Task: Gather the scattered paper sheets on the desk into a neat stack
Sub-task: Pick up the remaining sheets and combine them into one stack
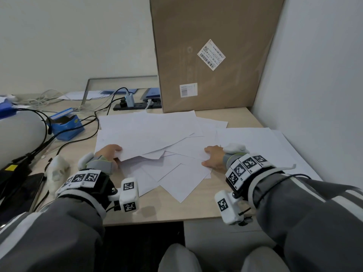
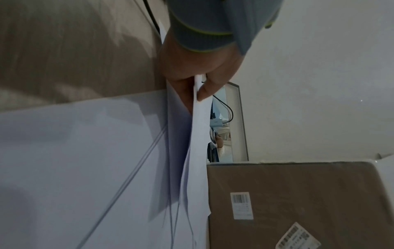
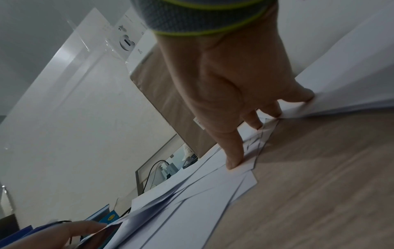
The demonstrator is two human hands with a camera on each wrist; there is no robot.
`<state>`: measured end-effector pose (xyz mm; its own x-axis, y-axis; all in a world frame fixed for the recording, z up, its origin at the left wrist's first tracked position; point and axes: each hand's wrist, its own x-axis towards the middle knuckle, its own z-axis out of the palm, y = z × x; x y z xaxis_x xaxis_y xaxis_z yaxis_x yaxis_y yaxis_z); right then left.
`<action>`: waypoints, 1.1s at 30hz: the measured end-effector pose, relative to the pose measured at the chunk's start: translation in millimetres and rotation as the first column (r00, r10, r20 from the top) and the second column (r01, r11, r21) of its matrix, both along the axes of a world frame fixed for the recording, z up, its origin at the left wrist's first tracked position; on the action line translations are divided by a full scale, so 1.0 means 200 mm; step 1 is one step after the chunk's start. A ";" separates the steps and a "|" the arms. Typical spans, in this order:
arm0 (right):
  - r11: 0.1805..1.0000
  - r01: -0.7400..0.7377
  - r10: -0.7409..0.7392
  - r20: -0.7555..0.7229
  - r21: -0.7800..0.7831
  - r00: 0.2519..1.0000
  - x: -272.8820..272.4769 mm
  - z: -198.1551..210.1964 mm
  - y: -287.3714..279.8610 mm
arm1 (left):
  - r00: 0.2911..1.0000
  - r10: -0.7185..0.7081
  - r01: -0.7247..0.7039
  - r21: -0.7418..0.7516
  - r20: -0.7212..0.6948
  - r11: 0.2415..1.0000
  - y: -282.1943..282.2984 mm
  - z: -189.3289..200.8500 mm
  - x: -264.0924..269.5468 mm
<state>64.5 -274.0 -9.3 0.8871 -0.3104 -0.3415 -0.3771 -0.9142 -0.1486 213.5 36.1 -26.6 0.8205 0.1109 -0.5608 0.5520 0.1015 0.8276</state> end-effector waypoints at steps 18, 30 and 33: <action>1.000 -0.001 0.000 0.022 0.024 1.000 -0.01 0.00 0.00 | 0.973 -0.201 0.215 -0.122 0.113 0.969 -0.56 0.06 -0.16; 0.994 -0.051 0.050 0.018 0.092 0.999 -0.06 0.02 -0.03 | 0.970 -0.231 0.225 0.081 0.072 0.971 -0.76 0.10 -0.23; 0.987 -0.017 0.007 0.062 0.162 0.998 -0.07 0.00 -0.04 | 0.828 -0.518 0.257 0.676 0.214 0.691 -0.71 0.12 -0.31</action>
<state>50.7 -281.7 -8.6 0.9114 -0.2442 -0.3314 -0.3516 -0.8804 -0.3182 151.8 -105.5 -1.7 0.9873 -0.0655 -0.1450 0.0712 -0.6331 0.7708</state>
